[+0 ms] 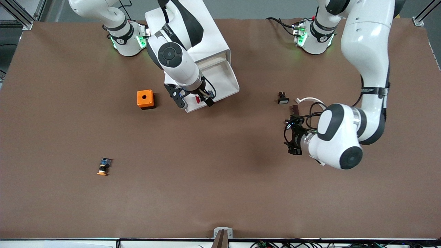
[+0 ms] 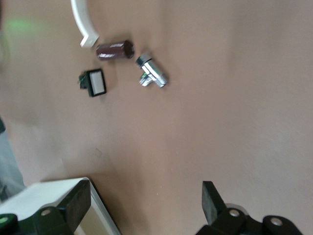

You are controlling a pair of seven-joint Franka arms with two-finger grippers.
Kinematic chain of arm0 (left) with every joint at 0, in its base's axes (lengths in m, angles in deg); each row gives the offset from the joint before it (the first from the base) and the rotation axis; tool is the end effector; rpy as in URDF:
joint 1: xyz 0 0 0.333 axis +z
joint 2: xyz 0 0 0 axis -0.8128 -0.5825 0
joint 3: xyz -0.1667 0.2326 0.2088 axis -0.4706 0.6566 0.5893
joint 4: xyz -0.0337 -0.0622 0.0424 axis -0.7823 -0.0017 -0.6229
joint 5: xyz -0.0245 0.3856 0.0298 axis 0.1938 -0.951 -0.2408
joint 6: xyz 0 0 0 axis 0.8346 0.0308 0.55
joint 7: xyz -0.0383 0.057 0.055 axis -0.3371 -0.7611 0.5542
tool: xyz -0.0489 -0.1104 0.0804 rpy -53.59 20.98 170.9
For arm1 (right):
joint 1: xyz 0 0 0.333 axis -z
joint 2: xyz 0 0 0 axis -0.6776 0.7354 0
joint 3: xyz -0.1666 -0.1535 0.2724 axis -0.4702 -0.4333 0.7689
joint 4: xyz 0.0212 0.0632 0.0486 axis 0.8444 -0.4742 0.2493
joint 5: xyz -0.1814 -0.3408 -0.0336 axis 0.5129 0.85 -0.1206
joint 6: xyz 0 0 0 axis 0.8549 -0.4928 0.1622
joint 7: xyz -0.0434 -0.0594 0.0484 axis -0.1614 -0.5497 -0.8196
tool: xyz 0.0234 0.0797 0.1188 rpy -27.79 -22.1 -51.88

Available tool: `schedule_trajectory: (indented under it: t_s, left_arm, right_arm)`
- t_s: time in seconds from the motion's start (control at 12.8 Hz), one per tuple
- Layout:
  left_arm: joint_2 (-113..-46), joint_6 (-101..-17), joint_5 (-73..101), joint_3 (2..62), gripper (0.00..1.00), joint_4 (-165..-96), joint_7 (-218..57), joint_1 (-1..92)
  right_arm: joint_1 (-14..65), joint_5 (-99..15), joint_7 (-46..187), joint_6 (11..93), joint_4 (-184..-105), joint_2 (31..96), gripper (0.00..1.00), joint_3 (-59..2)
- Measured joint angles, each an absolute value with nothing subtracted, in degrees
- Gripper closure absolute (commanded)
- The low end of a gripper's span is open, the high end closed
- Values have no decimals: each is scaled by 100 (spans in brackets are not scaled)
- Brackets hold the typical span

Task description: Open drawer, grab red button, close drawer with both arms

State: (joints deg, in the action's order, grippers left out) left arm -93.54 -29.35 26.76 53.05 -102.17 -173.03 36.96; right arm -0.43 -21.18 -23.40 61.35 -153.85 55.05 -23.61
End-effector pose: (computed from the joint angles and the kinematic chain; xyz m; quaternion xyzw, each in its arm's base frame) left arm 0.6606 -0.2382 0.3356 -0.6983 -0.6671 0.2486 0.0738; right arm 0.4484 0.4361 0.3696 -0.8796 0.4618 0.1009 0.0533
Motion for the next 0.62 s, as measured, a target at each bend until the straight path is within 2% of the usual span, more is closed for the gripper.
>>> schedule_trajectory:
  t_s: [0.23,0.31,0.39,0.47,0.55,0.62]
  left_arm:
    - [-8990,-2906,2380,5396,0,-10214,-16529,3696]
    - [-8931,-2905,2307,5401,0,-10215,-16103,3696]
    - [-8906,-2905,2232,5402,0,-10215,-15586,3695]
    - [-8905,-2905,2164,5402,0,-10220,-15064,3693]
    - [-8905,-2905,2109,5402,0,-10235,-14573,3680]
    - [-8905,-2905,2083,5401,0,-10243,-14245,3656]
  right_arm:
    - [-221,-2116,-2441,6626,-15720,5493,2,-2360]
    - [-254,-2116,-2455,6676,-15766,5493,9,-2360]
    - [-263,-2116,-2464,6684,-15782,5493,32,-2361]
    - [-263,-2116,-2465,6693,-15788,5493,47,-2362]
    - [-263,-2116,-2466,6719,-15792,5493,54,-2364]
    - [-263,-2116,-2467,6734,-15799,5492,75,-2364]
